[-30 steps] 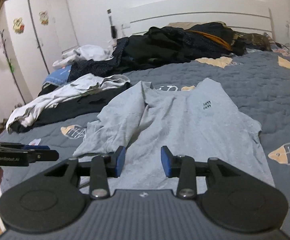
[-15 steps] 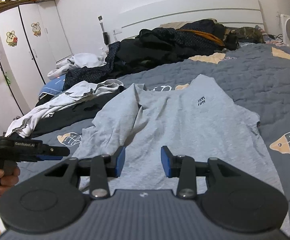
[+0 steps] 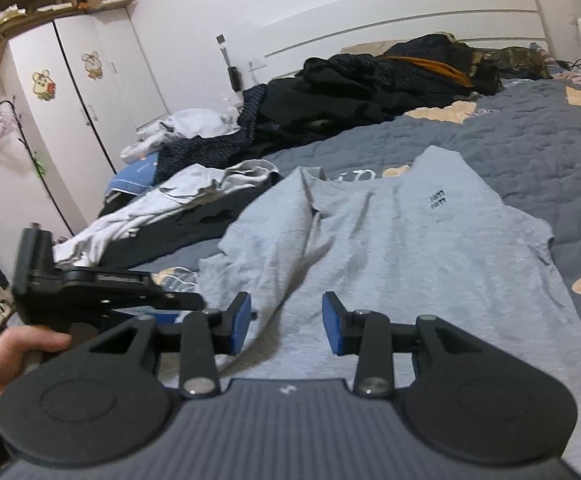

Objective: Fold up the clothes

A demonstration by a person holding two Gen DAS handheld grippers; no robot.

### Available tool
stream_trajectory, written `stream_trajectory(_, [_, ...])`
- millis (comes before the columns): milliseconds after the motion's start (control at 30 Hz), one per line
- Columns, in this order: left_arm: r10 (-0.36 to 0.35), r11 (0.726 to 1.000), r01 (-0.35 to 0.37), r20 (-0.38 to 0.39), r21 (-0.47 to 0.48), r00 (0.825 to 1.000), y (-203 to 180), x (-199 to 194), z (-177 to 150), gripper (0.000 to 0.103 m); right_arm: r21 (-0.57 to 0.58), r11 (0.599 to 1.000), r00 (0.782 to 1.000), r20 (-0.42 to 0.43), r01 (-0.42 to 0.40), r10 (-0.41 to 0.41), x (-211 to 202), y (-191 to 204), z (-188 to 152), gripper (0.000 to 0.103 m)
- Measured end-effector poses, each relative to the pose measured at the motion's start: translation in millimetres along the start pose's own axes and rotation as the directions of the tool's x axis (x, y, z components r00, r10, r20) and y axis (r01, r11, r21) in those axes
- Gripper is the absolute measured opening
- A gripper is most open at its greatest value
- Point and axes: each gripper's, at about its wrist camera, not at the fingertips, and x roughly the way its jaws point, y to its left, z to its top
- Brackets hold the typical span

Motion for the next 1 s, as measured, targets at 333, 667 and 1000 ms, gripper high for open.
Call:
stream_trajectory(333, [-0.002,1.000,0.001,0.046,0.005,0.999,-4.3,-1.3,1.7,0.019,0.006,0.995,0.995,0.019,-0.095,0.095,-4.0,10.4,-2.0,0.038])
stream_trajectory(667, [0.101,0.979,-0.133,0.198,0.152,0.975,-25.6,-33.1,9.0,0.008,0.009,0.995,0.995,0.007,-0.103,0.103,-0.4,13.1,-5.2,0.038])
stream_trajectory(1000, [0.281,0.879,-0.404,0.408,0.254,0.869,-33.1,-79.6,31.4,0.003,-0.001,0.994,0.994,-0.024,-0.111,0.111,7.2,17.7,-12.8,0.038])
